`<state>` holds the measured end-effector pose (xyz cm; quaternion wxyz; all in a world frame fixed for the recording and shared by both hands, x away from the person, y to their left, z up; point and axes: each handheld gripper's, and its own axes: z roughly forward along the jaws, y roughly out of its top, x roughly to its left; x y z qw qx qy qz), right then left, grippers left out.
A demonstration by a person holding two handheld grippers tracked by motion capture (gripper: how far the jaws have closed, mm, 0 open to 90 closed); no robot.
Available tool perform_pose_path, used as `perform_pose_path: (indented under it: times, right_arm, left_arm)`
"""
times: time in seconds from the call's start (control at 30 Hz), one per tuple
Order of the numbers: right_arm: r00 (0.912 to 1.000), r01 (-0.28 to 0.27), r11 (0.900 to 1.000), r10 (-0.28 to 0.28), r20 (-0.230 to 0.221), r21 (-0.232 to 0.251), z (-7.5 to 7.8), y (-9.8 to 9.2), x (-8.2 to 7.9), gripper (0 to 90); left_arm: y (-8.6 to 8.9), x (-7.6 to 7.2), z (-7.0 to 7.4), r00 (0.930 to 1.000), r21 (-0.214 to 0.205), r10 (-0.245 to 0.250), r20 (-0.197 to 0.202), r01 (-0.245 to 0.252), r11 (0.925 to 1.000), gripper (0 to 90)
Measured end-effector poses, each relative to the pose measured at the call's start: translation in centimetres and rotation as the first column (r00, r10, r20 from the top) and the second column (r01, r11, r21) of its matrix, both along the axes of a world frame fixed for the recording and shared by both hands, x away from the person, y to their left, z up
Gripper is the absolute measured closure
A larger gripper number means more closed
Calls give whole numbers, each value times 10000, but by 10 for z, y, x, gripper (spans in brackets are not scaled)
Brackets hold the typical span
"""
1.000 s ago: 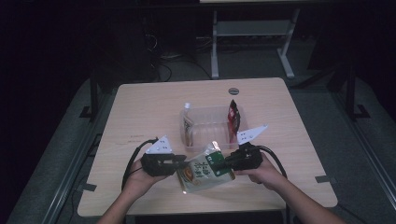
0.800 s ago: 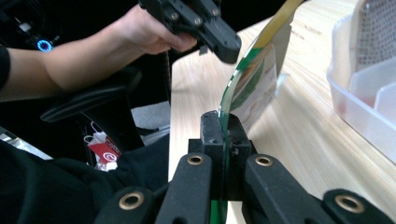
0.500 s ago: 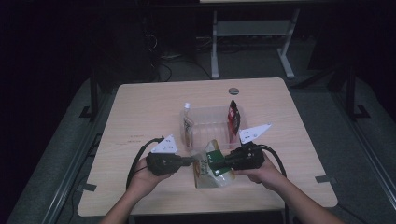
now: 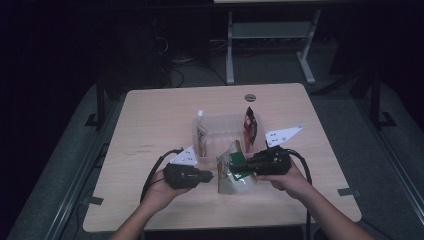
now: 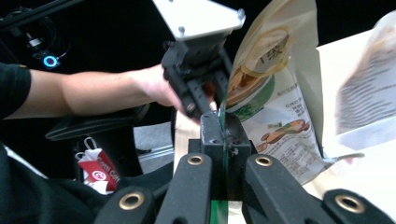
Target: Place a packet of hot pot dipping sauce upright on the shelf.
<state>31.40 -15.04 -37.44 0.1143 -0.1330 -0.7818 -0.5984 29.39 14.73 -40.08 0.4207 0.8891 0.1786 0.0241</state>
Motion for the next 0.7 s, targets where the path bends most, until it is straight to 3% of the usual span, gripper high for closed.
perform_pose_path:
  times: [0.2,0.33,0.43,0.6,0.7]
  right_arm:
    - [9990,315,9995,-318,312,94,9,-7,10,900]
    - [9976,531,9984,-539,446,182,15,-9,17,900]
    - [9967,615,9978,-627,514,236,21,-10,21,900]
    - [9941,830,9958,-855,675,383,30,-11,28,900]
    - [9921,946,9945,-978,780,442,35,-11,33,900]
  left_arm:
    - [2,1,-10,9982,167,110,-582,-100,9998,594]
    - [6,2,-14,9973,302,174,-713,-153,9994,493]
    - [11,3,-14,9964,497,206,-819,-166,9986,438]
    - [18,3,-16,9952,484,384,-901,-342,9982,375]
    - [21,3,-18,9959,539,431,-800,-389,9978,345]
